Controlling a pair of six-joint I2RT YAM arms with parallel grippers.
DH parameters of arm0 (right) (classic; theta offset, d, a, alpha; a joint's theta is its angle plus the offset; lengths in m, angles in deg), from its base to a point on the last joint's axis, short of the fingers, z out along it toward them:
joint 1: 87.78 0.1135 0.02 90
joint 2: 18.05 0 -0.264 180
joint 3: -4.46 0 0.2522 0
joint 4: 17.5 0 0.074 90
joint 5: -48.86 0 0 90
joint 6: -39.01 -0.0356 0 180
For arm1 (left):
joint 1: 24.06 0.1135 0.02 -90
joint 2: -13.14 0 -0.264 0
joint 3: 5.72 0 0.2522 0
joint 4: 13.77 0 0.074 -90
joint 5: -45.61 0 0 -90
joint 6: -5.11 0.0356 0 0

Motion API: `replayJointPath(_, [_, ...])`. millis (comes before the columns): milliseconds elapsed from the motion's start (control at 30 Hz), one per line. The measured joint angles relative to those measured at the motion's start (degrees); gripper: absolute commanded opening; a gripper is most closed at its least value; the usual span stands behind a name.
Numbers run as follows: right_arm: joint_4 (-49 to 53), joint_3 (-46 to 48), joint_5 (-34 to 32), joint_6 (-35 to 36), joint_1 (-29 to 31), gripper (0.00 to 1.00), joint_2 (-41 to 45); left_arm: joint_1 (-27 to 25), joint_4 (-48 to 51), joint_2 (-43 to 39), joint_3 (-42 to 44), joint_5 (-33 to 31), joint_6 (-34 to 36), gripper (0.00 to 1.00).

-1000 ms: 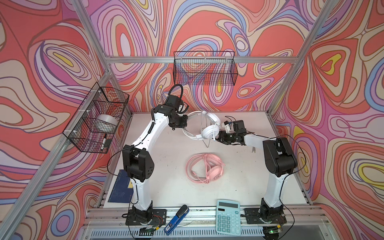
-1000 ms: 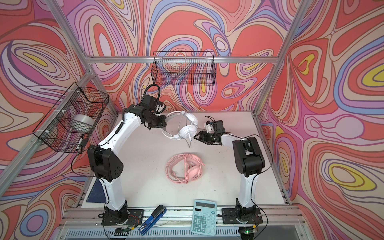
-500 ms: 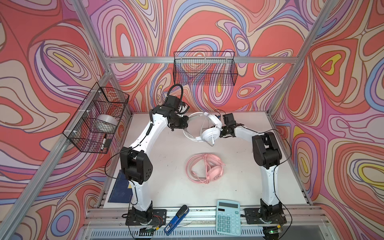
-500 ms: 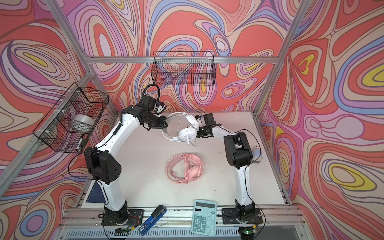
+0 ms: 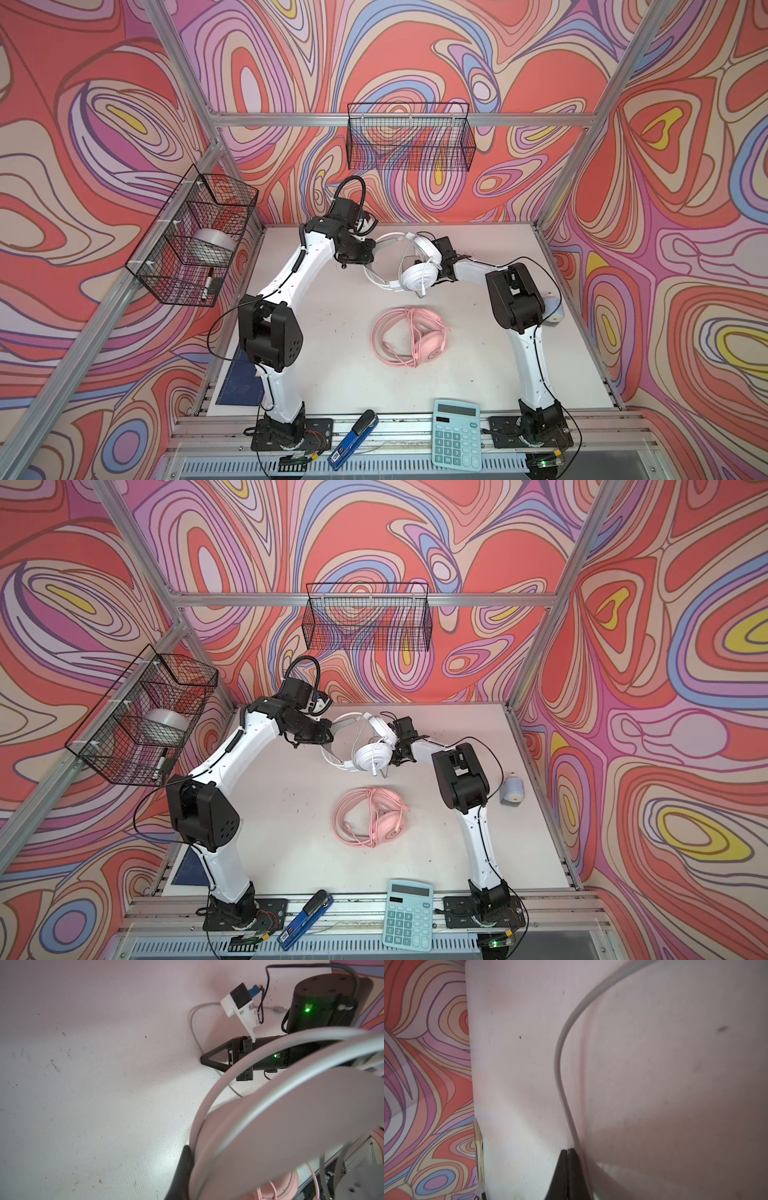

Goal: Wrap the headphones

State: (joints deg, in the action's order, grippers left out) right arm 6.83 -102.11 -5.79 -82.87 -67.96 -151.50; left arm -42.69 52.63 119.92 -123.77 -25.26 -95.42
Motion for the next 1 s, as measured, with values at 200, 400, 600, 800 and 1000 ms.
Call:
replayJointPath(200, [-2.16, 8.83, -11.65, -3.76, -1.51, 0.0, 6.78, 0.72, -1.07, -0.44, 1.42, -0.33, -0.28, 0.0])
replayJointPath(400, [-5.66, 24.37, -24.24, -8.74, -6.29, 0.0, 18.1, 1.18, -1.81, -0.48, 1.97, -0.98, -0.55, 0.0])
replayJointPath(600, [-6.6, 38.25, -35.91, -13.79, -7.3, 0.0, 29.11, 1.22, -2.82, -0.09, 2.23, -1.18, -1.05, 0.0])
replayJointPath(800, [-10.49, 49.96, -38.05, -15.28, -7.02, 0.09, 38.99, 1.44, -3.52, 1.18, 2.29, -1.27, -1.73, 0.0])
replayJointPath(1000, [-9.79, 45.27, -31.71, 0.94, -6.95, 0.27, 40.83, 1.9, -3.78, 3.74, 1.25, -1.68, -2.38, 0.0])
